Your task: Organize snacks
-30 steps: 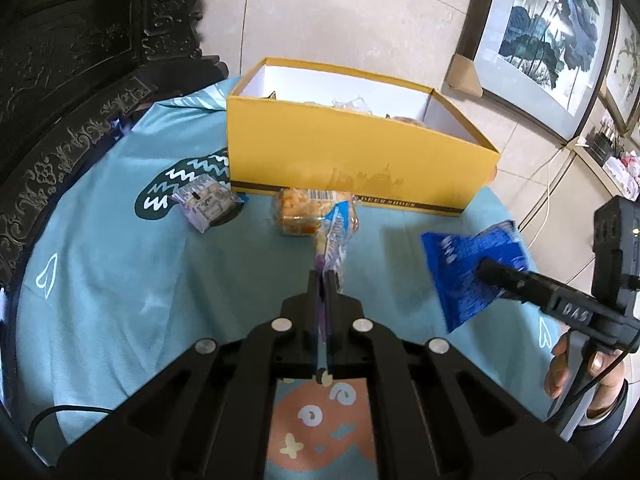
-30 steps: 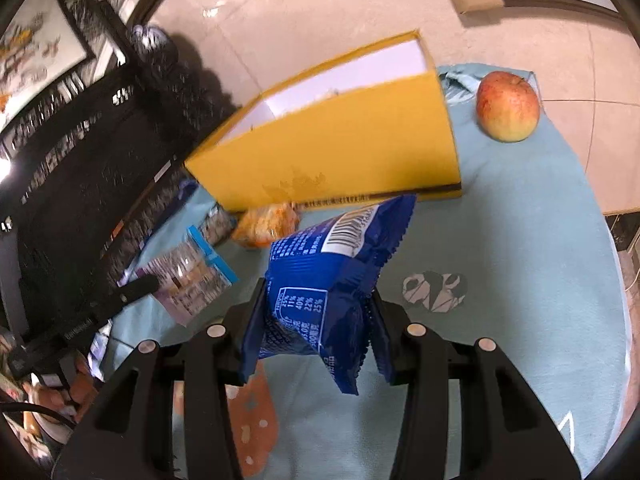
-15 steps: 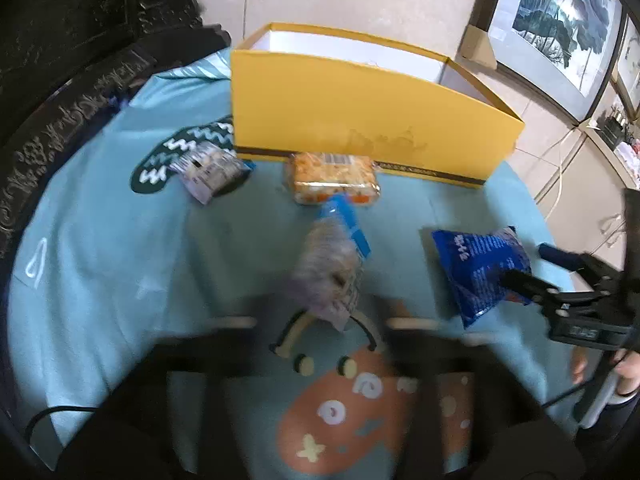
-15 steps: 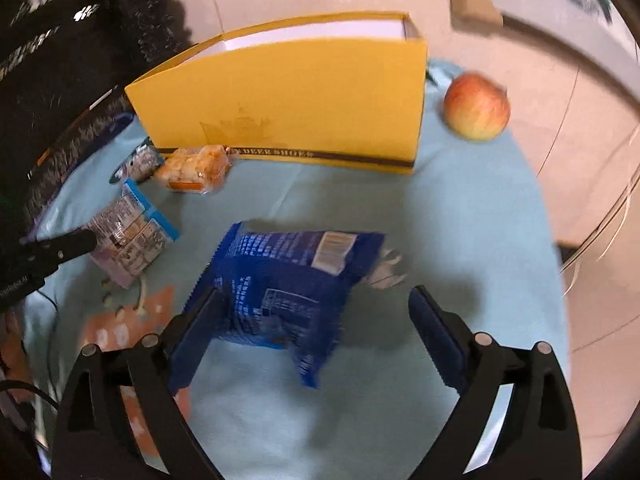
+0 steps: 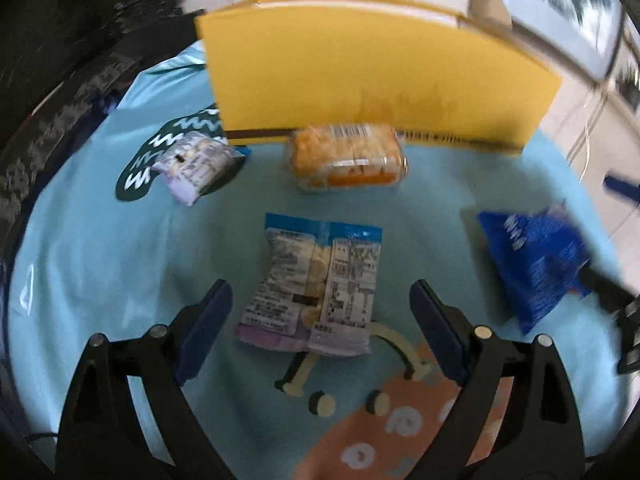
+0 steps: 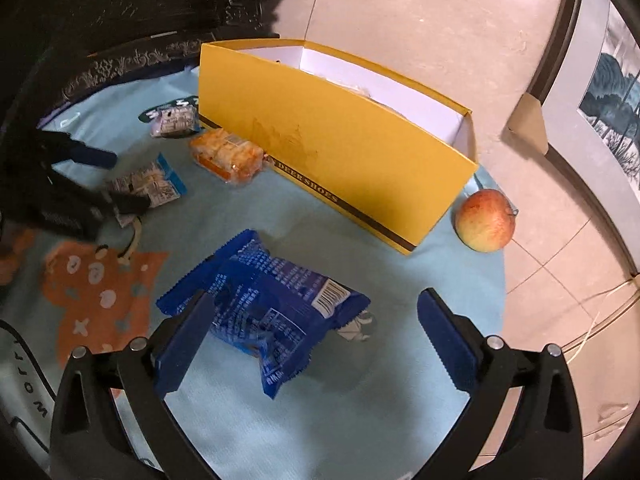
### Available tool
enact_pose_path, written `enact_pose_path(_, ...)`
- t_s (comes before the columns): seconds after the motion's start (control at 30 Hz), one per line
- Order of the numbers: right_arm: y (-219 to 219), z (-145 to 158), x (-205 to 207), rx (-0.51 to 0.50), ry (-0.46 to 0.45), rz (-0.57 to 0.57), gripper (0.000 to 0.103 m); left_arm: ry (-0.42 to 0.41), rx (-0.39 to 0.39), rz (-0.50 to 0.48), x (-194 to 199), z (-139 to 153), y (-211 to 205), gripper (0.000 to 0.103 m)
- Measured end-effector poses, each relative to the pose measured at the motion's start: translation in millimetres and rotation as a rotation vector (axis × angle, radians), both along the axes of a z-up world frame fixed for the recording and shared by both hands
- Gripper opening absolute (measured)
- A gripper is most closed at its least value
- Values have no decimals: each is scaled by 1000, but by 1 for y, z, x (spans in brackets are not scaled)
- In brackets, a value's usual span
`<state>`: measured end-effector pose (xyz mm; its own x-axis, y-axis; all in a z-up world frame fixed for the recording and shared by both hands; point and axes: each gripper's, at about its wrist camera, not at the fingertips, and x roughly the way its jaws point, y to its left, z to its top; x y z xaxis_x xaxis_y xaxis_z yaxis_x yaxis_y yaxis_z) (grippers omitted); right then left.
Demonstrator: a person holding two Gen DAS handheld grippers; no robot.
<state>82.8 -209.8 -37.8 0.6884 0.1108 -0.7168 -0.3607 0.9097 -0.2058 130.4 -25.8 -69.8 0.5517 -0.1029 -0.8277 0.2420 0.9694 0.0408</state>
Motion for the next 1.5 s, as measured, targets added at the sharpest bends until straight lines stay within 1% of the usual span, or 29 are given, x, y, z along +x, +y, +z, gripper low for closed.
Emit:
enact_pose_path(0.1,1,-3,2,4,3,-6,102,17,52,-28,8,-12,-8,92)
enact_pose_path(0.13,1,-4,3,-7,-8,-9,102,6,29,-32,9,-12,-7,83)
enact_pose_path(0.17,3,-4,3,-18,-17,-7,102,17,-11,-51,11,-11,-5,63)
enact_pose_path(0.2,5,-4,3,-31,-26,0,102,16,-20,-55,11,-9,-4,58)
enact_pose_path(0.23,8,-3,2,-55,-45,20,102,10,4,-53,11,-8,-5,51)
enact_pose_path(0.27,11,-3,2,-77,-56,40,102,4,10,-59,10,-8,-4,47)
enact_pose_path(0.3,15,-2,1,-113,-70,76,102,3,8,-63,9,-7,-3,46)
enact_pose_path(0.43,29,-6,-1,-202,-60,238,102,14,-22,-62,7,-6,3,45)
enact_pose_path(0.53,40,-12,1,-273,-62,331,102,14,-23,-70,8,-6,4,45)
enact_pose_path(0.67,51,-19,7,-322,-64,441,102,16,-24,-73,10,-6,2,45)
enact_pose_path(0.7,53,-21,8,-331,-50,467,102,19,-25,-73,11,-6,1,45)
enact_pose_path(0.8,55,-19,1,-355,-54,505,102,25,-30,-78,12,-6,2,45)
enact_pose_path(0.83,55,-18,-4,-364,-50,533,102,24,-28,-80,12,-6,2,45)
enact_pose_path(0.9,51,-23,-12,-409,-20,575,102,21,-22,-83,11,-7,2,46)
enact_pose_path(0.97,46,-31,-12,-456,15,580,102,19,-18,-82,11,-8,2,46)
enact_pose_path(1.03,43,-39,-9,-473,24,558,102,18,-17,-82,12,-9,1,47)
enact_pose_path(1.1,43,-37,-5,-423,1,543,102,17,-14,-80,12,-10,0,47)
enact_pose_path(1.13,47,-38,-2,-421,-27,522,102,17,-12,-80,12,-10,0,48)
enact_pose_path(1.2,53,-39,2,-414,-57,515,102,19,-10,-80,13,-10,-1,48)
enact_pose_path(1.27,58,-40,6,-389,-58,507,102,26,-16,-78,14,-10,0,47)
enact_pose_path(1.3,60,-40,8,-371,-43,498,100,28,-17,-79,14,-10,0,47)
enact_pose_path(1.33,59,-38,13,-321,6,494,94,29,-18,-79,14,-10,0,47)
enact_pose_path(1.37,56,-35,21,-246,79,492,65,30,-19,-77,15,-10,0,47)
enact_pose_path(1.43,47,-30,33,-132,141,384,59,30,-16,-72,15,-10,0,46)
enact_pose_path(1.5,41,-26,32,-73,154,330,57,28,-18,-68,14,-9,0,44)
